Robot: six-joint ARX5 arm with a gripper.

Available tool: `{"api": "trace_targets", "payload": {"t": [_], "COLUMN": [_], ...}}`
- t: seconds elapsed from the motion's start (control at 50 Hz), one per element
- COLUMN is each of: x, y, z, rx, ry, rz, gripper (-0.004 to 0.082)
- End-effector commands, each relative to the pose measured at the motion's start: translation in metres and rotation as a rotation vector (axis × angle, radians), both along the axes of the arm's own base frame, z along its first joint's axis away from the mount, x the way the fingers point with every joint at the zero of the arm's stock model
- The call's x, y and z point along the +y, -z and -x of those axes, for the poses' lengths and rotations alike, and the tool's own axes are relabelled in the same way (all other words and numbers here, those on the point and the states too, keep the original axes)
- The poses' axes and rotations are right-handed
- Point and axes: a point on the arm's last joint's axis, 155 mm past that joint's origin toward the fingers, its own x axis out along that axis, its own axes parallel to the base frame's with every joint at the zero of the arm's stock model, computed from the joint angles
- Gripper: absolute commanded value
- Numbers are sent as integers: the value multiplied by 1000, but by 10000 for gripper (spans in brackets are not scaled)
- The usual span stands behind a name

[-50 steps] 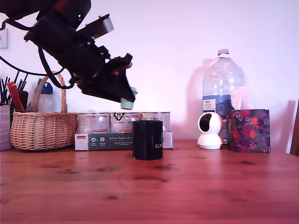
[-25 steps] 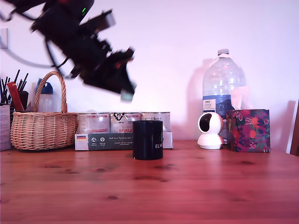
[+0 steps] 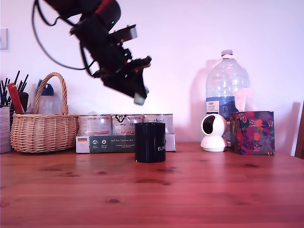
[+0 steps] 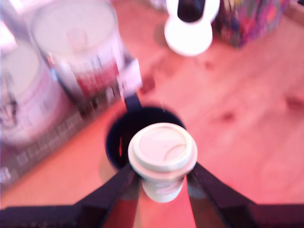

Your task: Pick up the coffee capsules from the table one by one and drop them inside the nearest coffee cup

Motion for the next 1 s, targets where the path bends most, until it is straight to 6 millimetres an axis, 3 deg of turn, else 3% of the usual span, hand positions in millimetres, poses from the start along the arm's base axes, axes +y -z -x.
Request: {"api": "trace_targets", "payload": {"t": [0.0, 0.42, 0.74, 0.98], "x": [0, -8, -11, -13], "y": [16, 36, 54, 51], "z": [-7, -34, -31, -33], "rx": [30, 76, 137, 121], "ry": [-1, 8, 25, 27], "rz": [-21, -60, -72, -63], "gripper": [166, 166, 165, 165]}}
